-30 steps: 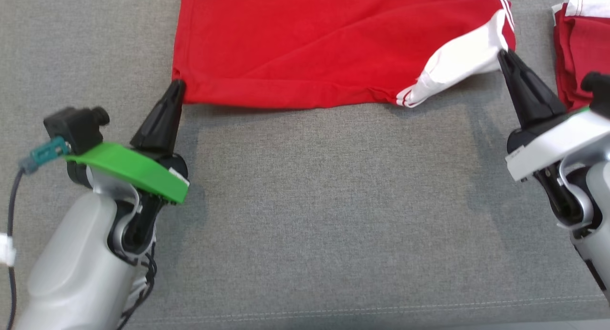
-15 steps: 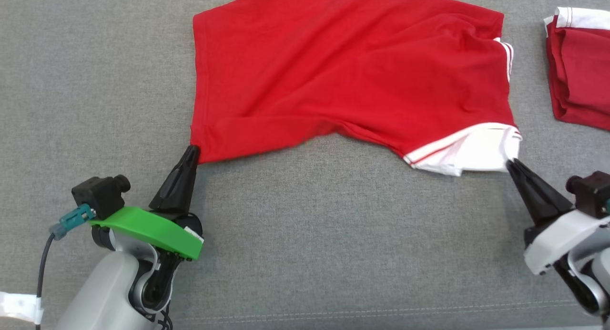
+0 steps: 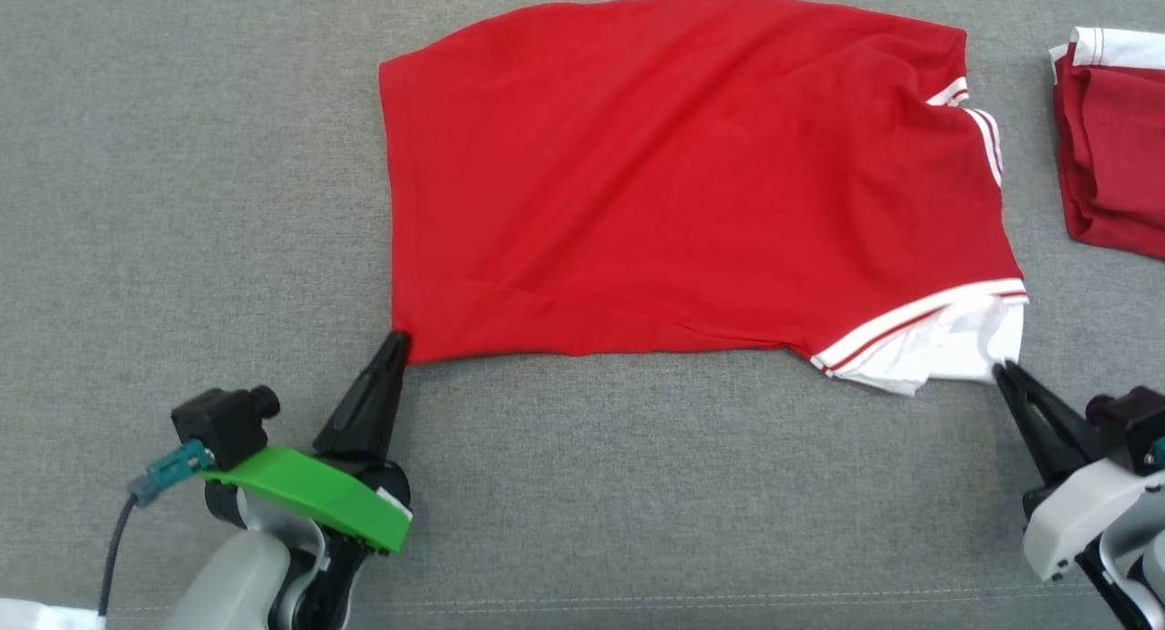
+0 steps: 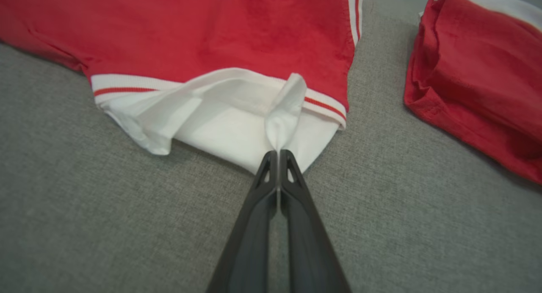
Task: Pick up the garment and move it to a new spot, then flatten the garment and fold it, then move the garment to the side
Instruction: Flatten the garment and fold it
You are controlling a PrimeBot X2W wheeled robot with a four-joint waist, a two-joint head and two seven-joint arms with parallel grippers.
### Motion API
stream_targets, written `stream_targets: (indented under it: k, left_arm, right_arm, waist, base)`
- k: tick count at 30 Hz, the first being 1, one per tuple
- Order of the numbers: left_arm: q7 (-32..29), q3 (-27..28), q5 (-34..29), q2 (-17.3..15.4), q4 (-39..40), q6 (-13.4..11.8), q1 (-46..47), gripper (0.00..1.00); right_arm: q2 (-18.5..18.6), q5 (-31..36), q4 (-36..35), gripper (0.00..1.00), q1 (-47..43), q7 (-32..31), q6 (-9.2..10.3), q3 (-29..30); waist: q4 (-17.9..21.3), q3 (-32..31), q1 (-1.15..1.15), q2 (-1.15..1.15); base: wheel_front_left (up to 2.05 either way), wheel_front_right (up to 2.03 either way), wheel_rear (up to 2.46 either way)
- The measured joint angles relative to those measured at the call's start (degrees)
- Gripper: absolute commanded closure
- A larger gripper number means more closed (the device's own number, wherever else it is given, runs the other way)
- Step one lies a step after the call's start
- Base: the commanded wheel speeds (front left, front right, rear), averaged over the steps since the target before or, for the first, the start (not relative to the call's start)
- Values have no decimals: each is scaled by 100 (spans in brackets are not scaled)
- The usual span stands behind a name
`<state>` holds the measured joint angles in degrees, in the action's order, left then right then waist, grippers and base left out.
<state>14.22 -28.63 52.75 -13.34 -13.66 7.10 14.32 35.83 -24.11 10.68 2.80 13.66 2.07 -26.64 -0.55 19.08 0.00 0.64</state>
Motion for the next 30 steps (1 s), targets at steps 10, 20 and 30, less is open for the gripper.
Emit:
stream_targets:
  k: [10,20,30]
  left_arm:
    - [2,-164,-108,-60,-78,1,-309,0]
    - [3,379,-389,-287,-289,2,-449,0]
    - [3,1230,-735,-154,-16,-13,-682,0]
  right_arm:
    - [-31,111,291,24,-230,52,4,-104]
    - [-34,156,641,0,-302,79,64,11]
    - [-393,-15,434,0,-478,92,265,470]
  waist:
    - [-31,17,0,0]
    - [18,-115,0,0]
    - [91,-411,0,0]
  base:
    - [0,0,0]
    - [0,0,0]
    - [0,0,0]
